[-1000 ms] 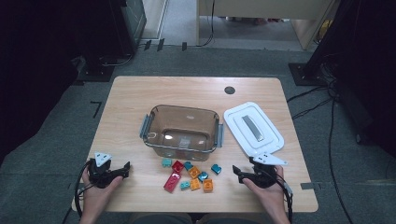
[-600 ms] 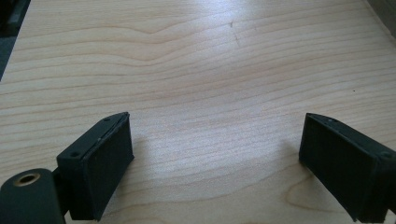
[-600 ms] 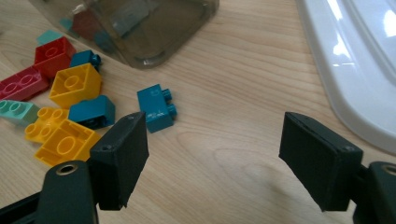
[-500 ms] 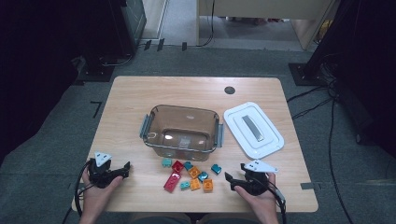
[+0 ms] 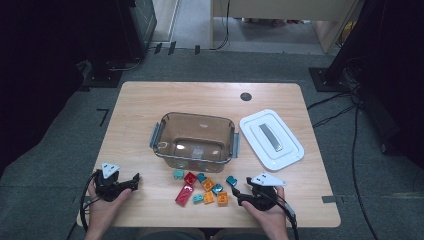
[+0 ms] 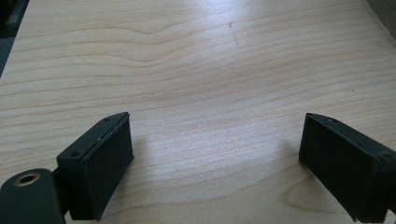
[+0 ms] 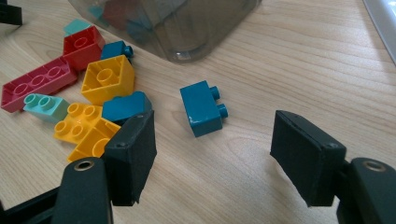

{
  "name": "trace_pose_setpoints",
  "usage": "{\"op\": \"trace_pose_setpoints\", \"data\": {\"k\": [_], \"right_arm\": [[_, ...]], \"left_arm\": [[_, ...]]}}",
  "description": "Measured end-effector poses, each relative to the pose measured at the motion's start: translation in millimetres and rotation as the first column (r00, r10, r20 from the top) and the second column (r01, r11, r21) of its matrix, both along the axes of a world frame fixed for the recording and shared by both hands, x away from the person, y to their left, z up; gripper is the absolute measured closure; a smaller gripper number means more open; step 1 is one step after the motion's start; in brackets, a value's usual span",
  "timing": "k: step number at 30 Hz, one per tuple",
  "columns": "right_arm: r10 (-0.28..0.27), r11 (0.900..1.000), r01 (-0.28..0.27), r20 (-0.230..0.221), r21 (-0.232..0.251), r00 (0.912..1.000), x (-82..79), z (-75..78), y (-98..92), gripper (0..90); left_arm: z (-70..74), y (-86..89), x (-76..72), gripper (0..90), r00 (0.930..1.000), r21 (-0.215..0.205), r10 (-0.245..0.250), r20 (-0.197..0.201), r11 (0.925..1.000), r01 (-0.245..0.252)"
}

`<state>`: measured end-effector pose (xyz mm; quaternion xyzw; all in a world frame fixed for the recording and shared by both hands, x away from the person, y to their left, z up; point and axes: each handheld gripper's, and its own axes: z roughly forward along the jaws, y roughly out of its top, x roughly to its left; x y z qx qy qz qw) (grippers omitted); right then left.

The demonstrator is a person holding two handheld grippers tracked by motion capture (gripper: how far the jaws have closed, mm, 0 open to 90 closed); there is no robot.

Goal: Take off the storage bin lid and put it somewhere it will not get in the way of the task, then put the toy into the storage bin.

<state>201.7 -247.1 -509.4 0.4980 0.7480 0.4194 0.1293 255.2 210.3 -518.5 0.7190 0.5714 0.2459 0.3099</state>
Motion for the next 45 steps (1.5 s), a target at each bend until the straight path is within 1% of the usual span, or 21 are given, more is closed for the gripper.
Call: {"op": "trace_pose_setpoints", "data": {"k": [7, 12, 14, 16, 19, 20, 23, 24, 26, 28, 29, 30, 31, 32, 34, 36, 38, 40, 42, 43, 45], "right_arm": [[-0.006, 1.0, 0.006, 0.0, 0.006, 1.0, 0.6, -0.2, -1.3, 30.8], [0.001, 1.0, -0.001, 0.003, 0.01, 1.0, 0.6, 0.4, 0.4, 31.1], [0.002, 1.0, -0.002, -0.007, 0.02, 1.0, 1.2, 0.6, 0.2, 32.4], [0.006, 0.999, -0.005, -0.013, 0.042, 0.9999, 1.6, 1.1, -0.2, 36.9], [0.019, 0.998, -0.019, -0.004, 0.06, 0.9998, 1.5, 1.7, 0.9, 44.0], [0.026, 0.998, -0.026, 0.009, 0.057, 0.9996, 1.3, 1.9, 1.6, 47.3], [0.027, 0.999, -0.028, 0.031, 0.046, 0.9992, 0.0, 2.8, 3.2, 54.7], [0.028, 0.998, -0.03, 0.033, 0.051, 0.9991, 0.2, 2.8, 2.6, 56.4], [0.034, 0.997, -0.036, 0.029, 0.068, 0.999, 0.7, 2.1, 1.2, 56.7], [0.031, 0.997, -0.033, 0.03, 0.067, 0.9991, 0.7, 1.8, 1.2, 56.4], [0.023, 0.998, -0.025, 0.03, 0.055, 0.9993, 2.1, 1.2, 2.9, 53.8], [0.023, 0.998, -0.025, 0.03, 0.055, 0.9993, 2.1, 1.2, 2.9, 53.8], [0.029, 0.999, -0.03, 0.034, 0.025, 0.999, 6.2, -0.5, 6.1, 51.4], [0.031, 0.999, -0.031, 0.036, 0.011, 0.9989, 8.2, -1.7, 7.1, 51.2], [0.045, 0.999, -0.044, 0.019, -0.007, 0.9988, 13.6, -6.7, 9.5, 51.3], [0.058, 0.998, -0.058, 0.008, -0.031, 0.9983, 16.8, -12.0, 11.9, 53.3], [0.06, 0.997, -0.059, 0.021, -0.044, 0.998, 17.2, -12.3, 13.2, 55.5], [0.06, 0.995, -0.057, 0.04, -0.082, 0.9974, 17.0, -12.4, 14.3, 60.4], [0.06, 0.993, -0.054, 0.05, -0.101, 0.997, 16.4, -12.5, 14.4, 65.9], [0.059, 0.993, -0.053, 0.055, -0.109, 0.9967, 16.1, -12.5, 14.1, 67.2], [0.057, 0.993, -0.051, 0.055, -0.11, 0.9968, 15.9, -12.5, 13.7, 67.6]], "left_arm": [[0.0, 0.0, 0.0, 9.8, 1.0, -0.001, 0.0, 0.0, 1.0, 0.0], [0.0, 0.0, 0.0, 9.8, 1.0, 0.0, 0.0, 0.0, 1.0, 0.0], [0.0, 0.0, 0.0, 9.8, 1.0, 0.0, 0.0, 0.0, 1.0, 0.0], [0.0, 0.0, 0.0, 9.8, 1.0, 0.0, 0.0, 0.0, 1.0, 0.0], [0.0, 0.0, 0.0, 9.8, 1.0, 0.0, 0.0, 0.0, 1.0, 0.0], [0.0, 0.0, 0.0, 9.8, 1.0, 0.0, 0.0, 0.0, 1.0, 0.0], [0.0, 0.0, 0.0, 9.8, 1.0, 0.0, -0.001, 0.0, 1.0, 0.001], [0.0, 0.0, 0.0, 9.8, 1.0, 0.0, -0.001, 0.0, 1.0, 0.001], [0.0, 0.0, 0.0, 9.8, 1.0, 0.0, -0.001, 0.0, 1.0, 0.001], [0.0, 0.0, 0.0, 9.8, 1.0, 0.0, -0.001, 0.0, 1.0, 0.001], [0.0, 0.0, 0.0, 9.8, 1.0, 0.0, -0.001, 0.0, 1.0, 0.001], [0.0, 0.0, 0.0, 9.8, 1.0, 0.0, -0.001, 0.0, 1.0, 0.001], [0.0, 0.0, 0.0, 9.8, 1.0, 0.0, -0.001, 0.0, 1.0, 0.001], [0.0, 0.0, 0.0, 9.7, 1.0, 0.0, 0.0, 0.0, 1.0, 0.0], [0.0, 0.0, 0.0, 9.8, 1.0, 0.0, 0.0, 0.0, 1.0, 0.0], [0.0, 0.0, -0.1, 9.7, 1.0, 0.0, 0.0, 0.0, 1.0, 0.0], [0.0, 0.0, -0.1, 9.8, 1.0, 0.0, 0.0, 0.0, 1.0, 0.0], [0.0, 0.0, 0.0, 9.8, 1.0, 0.0, 0.0, 0.0, 1.0, 0.0], [0.0, 0.0, 0.0, 9.8, 1.0, 0.0, 0.0, 0.001, 1.0, 0.0], [0.0, 0.0, 0.0, 9.8, 1.0, 0.0, 0.0, 0.001, 1.0, 0.0], [0.0, 0.0, 0.0, 9.8, 1.0, 0.0, 0.0, 0.0, 1.0, 0.0]]}}
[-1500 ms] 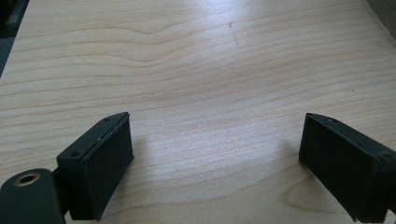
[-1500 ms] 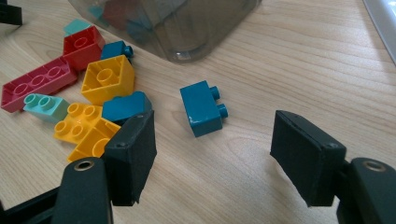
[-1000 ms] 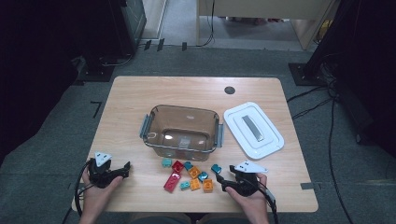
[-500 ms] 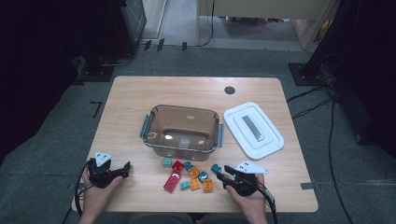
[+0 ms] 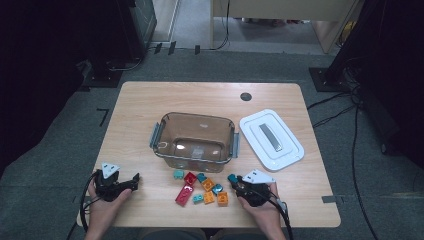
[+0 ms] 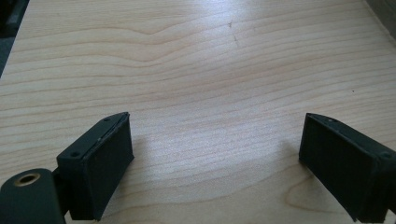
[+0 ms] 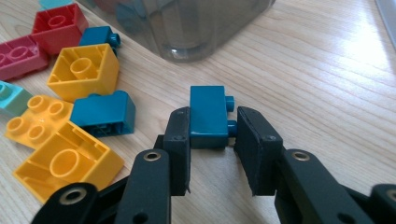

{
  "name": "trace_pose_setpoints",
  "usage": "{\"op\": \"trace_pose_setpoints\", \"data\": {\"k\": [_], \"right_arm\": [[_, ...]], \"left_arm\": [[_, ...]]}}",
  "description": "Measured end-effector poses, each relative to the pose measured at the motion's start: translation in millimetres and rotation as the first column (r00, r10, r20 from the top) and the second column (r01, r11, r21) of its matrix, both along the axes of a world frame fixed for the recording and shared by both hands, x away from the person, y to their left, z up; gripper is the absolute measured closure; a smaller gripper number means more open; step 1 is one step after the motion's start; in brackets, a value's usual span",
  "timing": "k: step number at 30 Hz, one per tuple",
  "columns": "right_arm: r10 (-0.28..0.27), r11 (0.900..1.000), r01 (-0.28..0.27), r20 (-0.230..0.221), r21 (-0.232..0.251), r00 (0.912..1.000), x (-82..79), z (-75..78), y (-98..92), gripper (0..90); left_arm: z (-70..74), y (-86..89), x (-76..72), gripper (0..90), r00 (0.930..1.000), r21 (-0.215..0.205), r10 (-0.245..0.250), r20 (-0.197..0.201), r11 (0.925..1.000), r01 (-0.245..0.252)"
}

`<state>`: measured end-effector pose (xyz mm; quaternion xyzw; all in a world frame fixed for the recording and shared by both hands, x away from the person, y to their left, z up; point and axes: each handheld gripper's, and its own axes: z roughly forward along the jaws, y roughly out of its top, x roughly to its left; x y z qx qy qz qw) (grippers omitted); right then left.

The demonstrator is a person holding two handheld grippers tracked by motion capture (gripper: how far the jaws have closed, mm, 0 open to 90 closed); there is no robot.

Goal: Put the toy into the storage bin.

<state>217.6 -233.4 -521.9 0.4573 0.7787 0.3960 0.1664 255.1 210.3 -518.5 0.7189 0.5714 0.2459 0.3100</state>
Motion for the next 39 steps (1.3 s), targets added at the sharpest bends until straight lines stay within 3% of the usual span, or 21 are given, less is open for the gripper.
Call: {"op": "trace_pose_setpoints", "data": {"k": [13, 21, 30, 39], "right_arm": [[-0.016, 0.999, 0.016, 0.006, 0.034, 0.9999, -2.1, 14.4, -15.0, 67.8], [-0.027, 0.998, 0.027, 0.004, 0.065, 0.9996, -5.2, 34.4, -32.2, 67.8], [-0.013, 0.997, 0.013, 0.004, 0.07, 0.9999, -6.9, 50.4, -43.7, 67.8], [0.003, 0.998, -0.005, 0.03, 0.065, 0.9995, -3.8, 77.6, -52.4, 67.8]], "left_arm": [[0.0, 0.0, 0.0, 9.8, 1.0, 0.0, 0.0, 0.0, 1.0, 0.0], [0.0, 0.0, 0.0, 9.8, 1.0, 0.0, 0.0, 0.0, 1.0, 0.0], [0.0, 0.0, 0.0, 9.8, 1.0, 0.0, 0.0, 0.0, 1.0, 0.0], [0.0, 0.0, 0.0, 9.8, 1.0, 0.0, 0.0, 0.0, 1.0, 0.0]]}}
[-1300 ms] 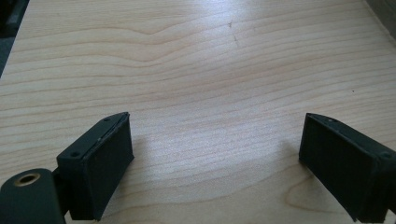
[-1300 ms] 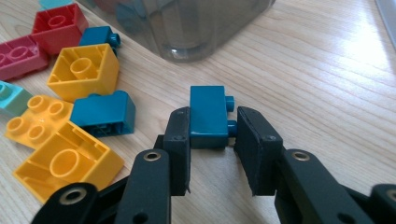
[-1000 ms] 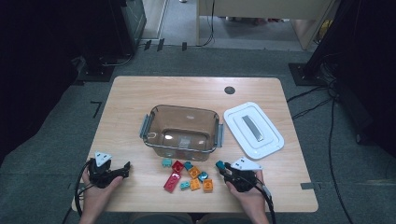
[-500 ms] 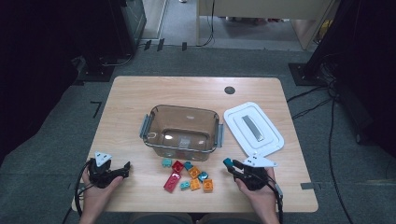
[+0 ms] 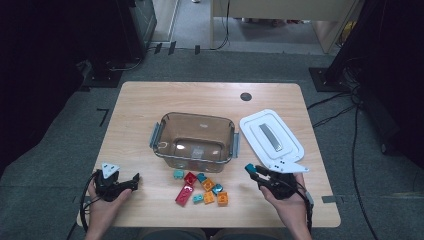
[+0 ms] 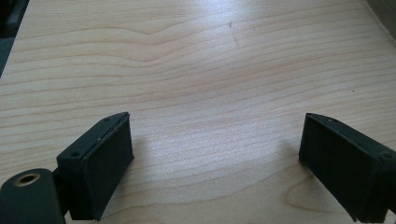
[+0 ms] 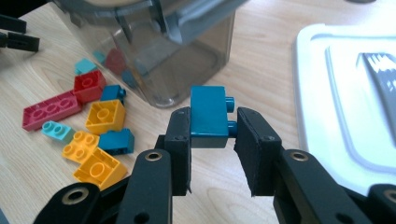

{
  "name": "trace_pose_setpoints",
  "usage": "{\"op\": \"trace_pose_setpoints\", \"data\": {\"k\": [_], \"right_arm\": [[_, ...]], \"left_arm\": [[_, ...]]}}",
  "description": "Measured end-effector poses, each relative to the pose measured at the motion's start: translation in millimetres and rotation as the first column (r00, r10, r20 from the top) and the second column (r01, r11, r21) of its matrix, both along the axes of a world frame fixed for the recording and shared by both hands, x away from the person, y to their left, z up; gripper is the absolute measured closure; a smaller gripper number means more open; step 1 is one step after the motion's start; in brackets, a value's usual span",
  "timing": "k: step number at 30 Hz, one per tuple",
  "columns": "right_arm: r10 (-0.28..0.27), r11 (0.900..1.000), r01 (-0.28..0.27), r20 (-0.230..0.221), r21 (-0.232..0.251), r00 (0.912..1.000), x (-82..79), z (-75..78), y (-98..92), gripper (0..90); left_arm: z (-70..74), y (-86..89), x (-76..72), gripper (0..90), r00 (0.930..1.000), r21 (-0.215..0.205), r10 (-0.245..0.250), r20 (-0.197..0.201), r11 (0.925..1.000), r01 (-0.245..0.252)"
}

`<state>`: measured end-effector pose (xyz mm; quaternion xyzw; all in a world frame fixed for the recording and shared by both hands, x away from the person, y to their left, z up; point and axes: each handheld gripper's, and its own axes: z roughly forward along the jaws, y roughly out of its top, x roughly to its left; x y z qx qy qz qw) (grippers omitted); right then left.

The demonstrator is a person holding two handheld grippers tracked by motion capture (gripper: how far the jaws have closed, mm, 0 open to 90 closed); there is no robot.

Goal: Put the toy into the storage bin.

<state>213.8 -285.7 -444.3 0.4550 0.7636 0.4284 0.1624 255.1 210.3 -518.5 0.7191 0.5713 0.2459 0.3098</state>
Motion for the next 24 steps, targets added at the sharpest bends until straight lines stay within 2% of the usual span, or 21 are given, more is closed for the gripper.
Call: {"op": "trace_pose_setpoints", "data": {"k": [6, 7, 10, 11, 15, 16, 24], "right_arm": [[0.011, 1.0, -0.01, 0.02, -0.006, 0.9997, 4.6, 16.3, -0.3, 67.8], [0.013, 1.0, -0.013, 0.027, -0.008, 0.9995, 7.5, 23.5, 0.2, 67.8], [0.017, 1.0, -0.017, 0.036, -0.01, 0.9992, 10.0, 29.0, 0.9, 67.8], [0.023, 1.0, -0.022, 0.043, -0.009, 0.9988, 13.1, 36.0, 2.6, 67.8], [0.032, 0.999, -0.032, 0.05, -0.01, 0.9982, 17.2, 43.8, 5.3, 67.8], [0.041, 0.999, -0.041, 0.057, -0.011, 0.9975, 20.7, 49.6, 7.6, 67.8], [0.067, 0.998, -0.066, 0.073, -0.015, 0.9951, 33.6, 64.0, 20.0, 67.8]], "left_arm": [[0.0, 0.0, 0.0, 9.8, 1.0, 0.0, 0.0, 0.0, 1.0, 0.0], [0.0, 0.0, 0.0, 9.8, 1.0, 0.0, 0.0, 0.0, 1.0, 0.0], [0.0, 0.0, 0.0, 9.8, 1.0, 0.0, 0.0, 0.0, 1.0, 0.0], [0.0, 0.0, 0.0, 9.8, 1.0, 0.0, 0.0, 0.0, 1.0, 0.0], [0.0, 0.1, 0.0, 9.8, 1.0, 0.0, 0.0, 0.0, 1.0, 0.0], [0.0, 0.1, 0.0, 9.8, 1.0, 0.0, -0.001, 0.0, 1.0, 0.001], [-0.1, 0.0, 0.0, 9.7, 1.0, 0.0, 0.0, 0.001, 1.0, 0.0]]}}
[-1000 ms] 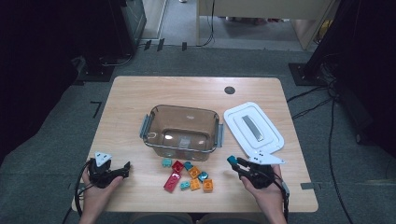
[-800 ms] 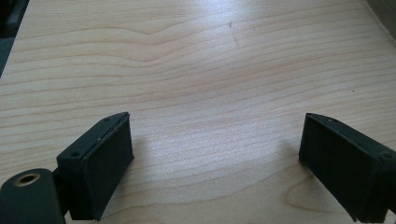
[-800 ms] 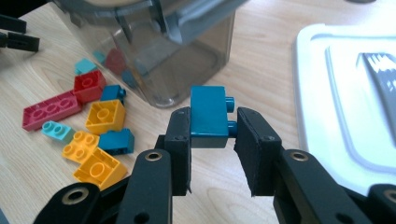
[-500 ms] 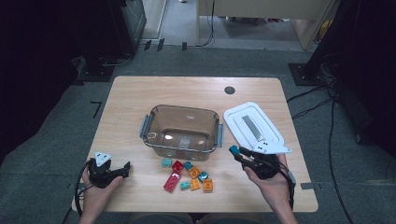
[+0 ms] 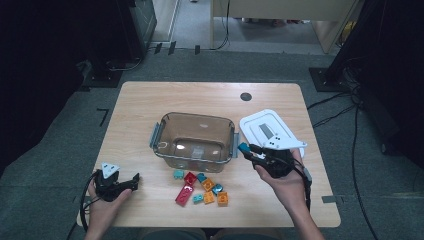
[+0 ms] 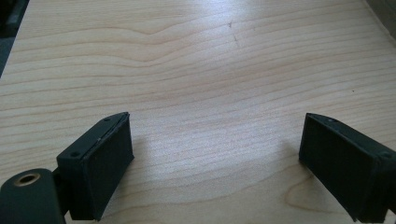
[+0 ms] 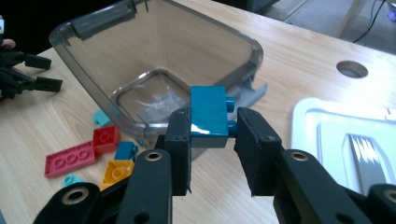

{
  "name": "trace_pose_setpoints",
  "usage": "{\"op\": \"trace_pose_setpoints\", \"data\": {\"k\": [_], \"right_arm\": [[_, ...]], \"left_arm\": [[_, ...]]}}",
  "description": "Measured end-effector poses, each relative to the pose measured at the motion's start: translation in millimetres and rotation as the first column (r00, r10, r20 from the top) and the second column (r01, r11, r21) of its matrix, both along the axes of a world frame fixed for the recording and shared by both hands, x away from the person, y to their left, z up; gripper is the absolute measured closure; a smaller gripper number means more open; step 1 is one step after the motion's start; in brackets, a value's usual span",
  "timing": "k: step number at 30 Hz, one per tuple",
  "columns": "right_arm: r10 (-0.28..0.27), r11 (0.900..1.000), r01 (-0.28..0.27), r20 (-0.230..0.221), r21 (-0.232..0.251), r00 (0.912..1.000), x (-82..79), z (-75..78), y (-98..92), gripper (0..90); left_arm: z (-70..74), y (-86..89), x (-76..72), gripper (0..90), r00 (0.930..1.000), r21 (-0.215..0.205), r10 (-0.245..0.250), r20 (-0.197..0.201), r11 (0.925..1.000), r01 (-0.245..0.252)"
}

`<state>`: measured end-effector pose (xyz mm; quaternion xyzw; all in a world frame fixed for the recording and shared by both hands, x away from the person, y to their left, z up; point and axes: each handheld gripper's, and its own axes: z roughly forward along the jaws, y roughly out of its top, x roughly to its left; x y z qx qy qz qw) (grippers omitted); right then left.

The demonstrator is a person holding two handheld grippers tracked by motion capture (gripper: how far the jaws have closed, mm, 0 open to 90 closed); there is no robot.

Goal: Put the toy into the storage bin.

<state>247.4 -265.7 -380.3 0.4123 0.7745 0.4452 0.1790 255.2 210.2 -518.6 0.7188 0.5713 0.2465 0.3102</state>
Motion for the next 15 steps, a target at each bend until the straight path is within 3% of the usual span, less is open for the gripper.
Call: {"op": "trace_pose_setpoints", "data": {"k": [15], "right_arm": [[0.048, 0.999, -0.048, 0.007, -0.008, 0.9988, 21.4, 9.9, 29.8, 67.8]], "left_arm": [[0.0, 0.0, 0.0, 9.8, 1.0, -0.001, 0.0, 0.0, 1.0, 0.0]]}}
